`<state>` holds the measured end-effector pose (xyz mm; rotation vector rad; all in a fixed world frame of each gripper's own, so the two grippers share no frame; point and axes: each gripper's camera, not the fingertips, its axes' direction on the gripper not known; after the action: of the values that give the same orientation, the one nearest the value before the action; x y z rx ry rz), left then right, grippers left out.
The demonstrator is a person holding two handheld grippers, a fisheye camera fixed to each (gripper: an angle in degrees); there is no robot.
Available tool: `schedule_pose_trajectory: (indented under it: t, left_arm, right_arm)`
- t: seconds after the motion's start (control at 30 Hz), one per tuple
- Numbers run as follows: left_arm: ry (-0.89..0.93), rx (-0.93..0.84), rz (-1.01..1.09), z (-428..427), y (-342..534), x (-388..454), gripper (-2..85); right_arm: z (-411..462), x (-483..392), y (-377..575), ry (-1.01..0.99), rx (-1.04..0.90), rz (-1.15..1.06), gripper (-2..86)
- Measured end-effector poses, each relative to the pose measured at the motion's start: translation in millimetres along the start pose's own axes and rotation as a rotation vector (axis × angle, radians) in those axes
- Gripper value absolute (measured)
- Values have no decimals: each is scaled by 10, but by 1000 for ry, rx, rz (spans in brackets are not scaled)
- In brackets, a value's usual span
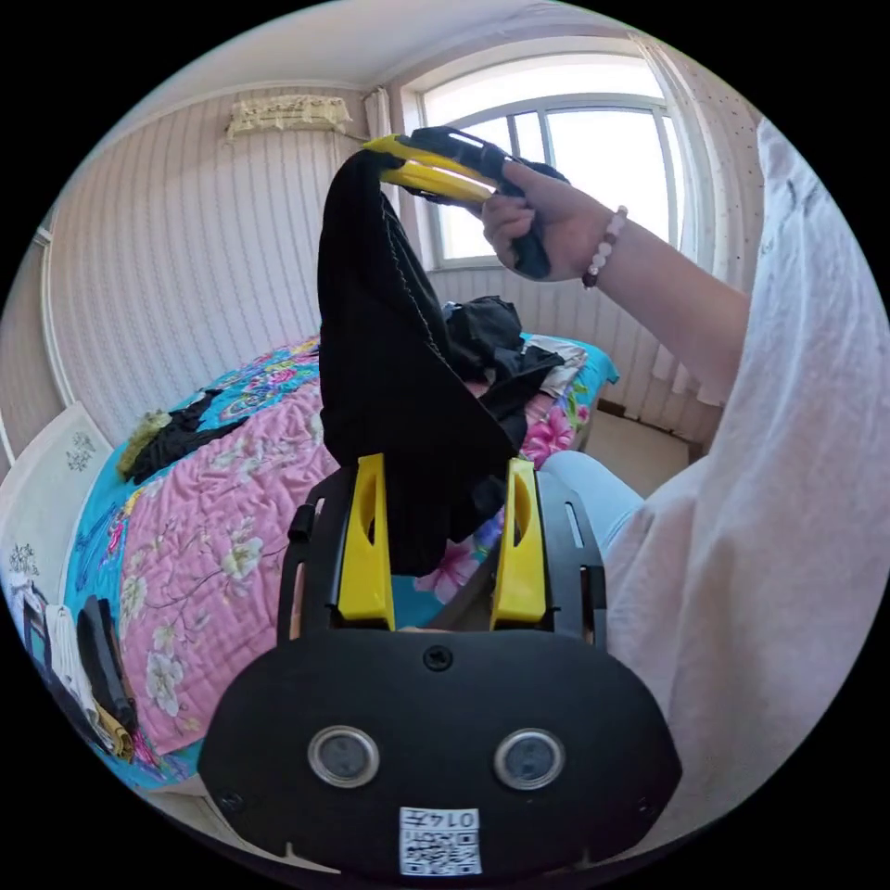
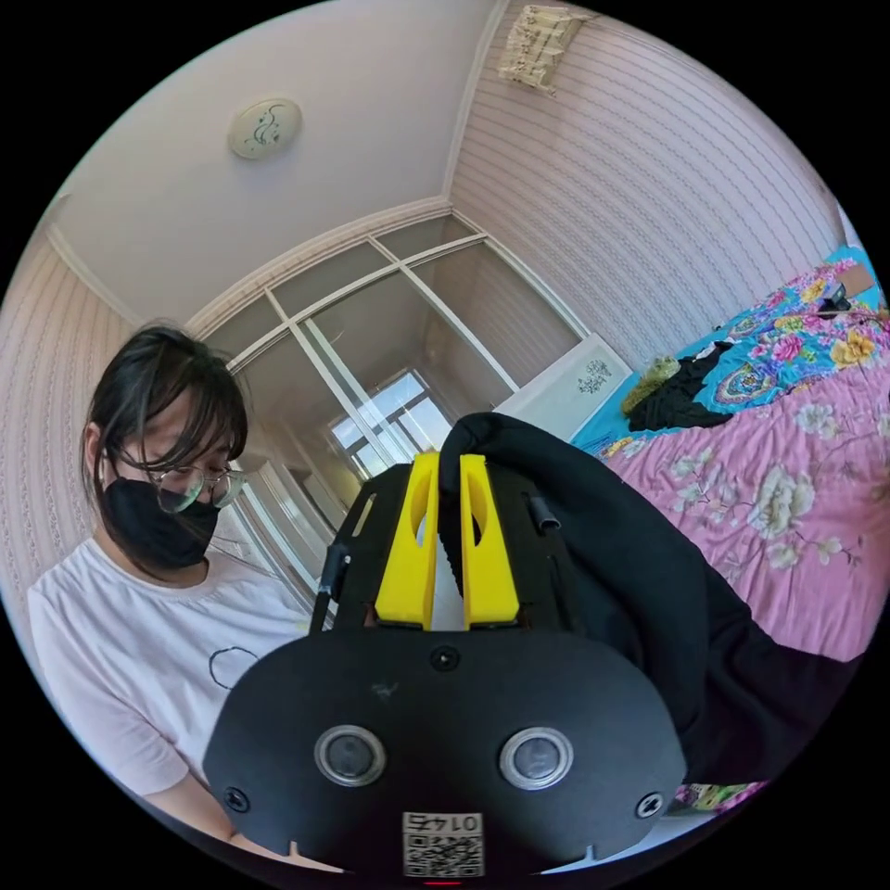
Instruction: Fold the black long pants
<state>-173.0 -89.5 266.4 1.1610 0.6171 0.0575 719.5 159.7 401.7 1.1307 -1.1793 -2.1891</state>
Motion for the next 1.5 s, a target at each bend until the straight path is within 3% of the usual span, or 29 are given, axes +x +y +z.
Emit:
schedule_pose_trajectory:
  t: [0.17, 0.37, 0.43, 0.5, 0.63, 0.77, 0.87, 1.0, 1.07, 1.2, 1.3, 1.4, 1.5]
  left_arm:
    - [-76, 40, -131, -228, 82, -420, 23]
    - [-141, 95, -274, -246, -162, -1381, -6]
    - [-63, 205, -280, -64, -1000, -1852, -8]
    - [1, 328, -232, -107, -1873, -2151, -9]
    - [171, 563, -212, -852, -3349, -2829, -9]
    - [46, 551, -180, -1308, -3489, -3307, -9]
    - [44, 421, -273, -1261, -2898, -3958, -6]
    - [-30, 154, -444, -807, -1335, -4884, 24]
    - [-90, 32, -537, -629, -479, -5171, 43]
    - [-249, -192, -784, -589, 1488, -5345, 41]
    - [-225, -207, -882, -873, 2405, -5118, 56]
    - [-219, -168, -858, -1142, 2789, -4779, 82]
    - [-187, -91, -884, -1233, 2945, -4595, 107]
  right_arm:
    - [213, 25, -15, 24, 12, -13, 23]
    - [-174, 117, -41, 228, 75, -4, 20]
    - [-504, -219, -480, 319, 202, -99, 18]
    - [-551, -919, -968, 263, 270, -317, 17]
    - [320, -2447, -1634, 334, 150, -713, 15]
    - [1484, -2375, -1473, 280, 24, -751, 9]
    - [2625, -1511, -982, 110, -108, -602, 0]
    - [4532, -118, 329, -33, -308, -257, 1]
    - [5323, 331, 966, -35, -431, -144, 14]
    - [6710, 1184, 2332, 78, -853, 0, 38]
    - [7077, 1300, 2893, -59, -1037, -4, 39]
    - [7255, 1255, 3084, -19, -1137, -153, 53]
    - [7443, 1410, 2944, 54, -1121, -226, 62]
